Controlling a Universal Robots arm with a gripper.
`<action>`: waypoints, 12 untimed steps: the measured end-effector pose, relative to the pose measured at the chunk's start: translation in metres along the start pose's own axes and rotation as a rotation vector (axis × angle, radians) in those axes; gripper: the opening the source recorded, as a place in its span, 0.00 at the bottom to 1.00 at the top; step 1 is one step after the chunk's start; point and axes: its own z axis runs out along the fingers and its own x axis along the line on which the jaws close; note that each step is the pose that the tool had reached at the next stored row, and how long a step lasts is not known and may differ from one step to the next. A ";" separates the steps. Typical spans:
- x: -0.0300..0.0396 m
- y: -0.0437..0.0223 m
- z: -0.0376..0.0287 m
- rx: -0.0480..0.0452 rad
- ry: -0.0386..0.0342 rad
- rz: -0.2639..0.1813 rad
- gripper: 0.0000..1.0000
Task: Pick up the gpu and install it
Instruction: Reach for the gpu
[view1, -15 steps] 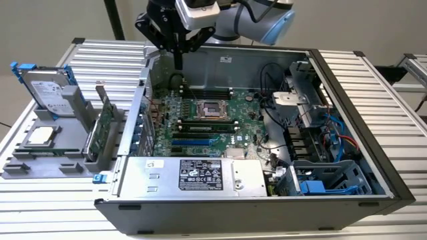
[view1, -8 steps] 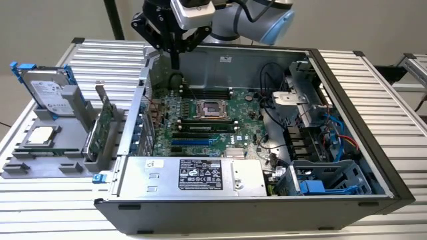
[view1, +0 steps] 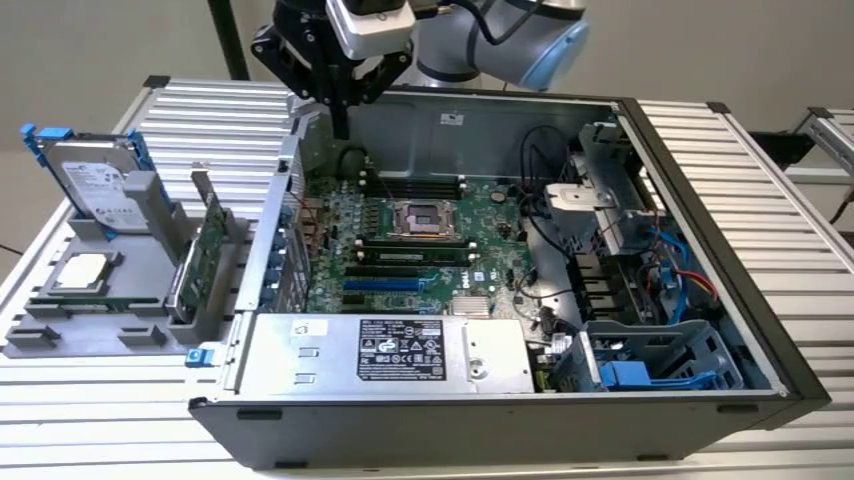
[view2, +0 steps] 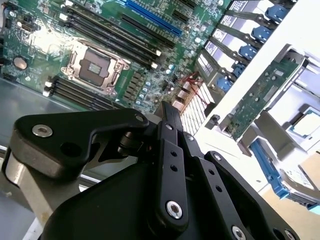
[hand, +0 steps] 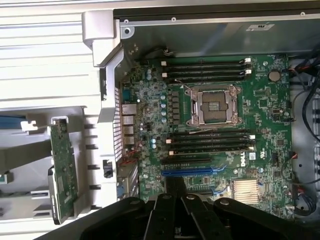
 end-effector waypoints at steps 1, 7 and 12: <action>0.0015 -0.0001 0.0000 0.0000 0.0000 0.000 0.00; 0.0106 -0.0007 -0.0002 0.0000 0.0001 -0.001 0.00; 0.0173 -0.0012 -0.0004 -0.0001 0.0000 -0.001 0.00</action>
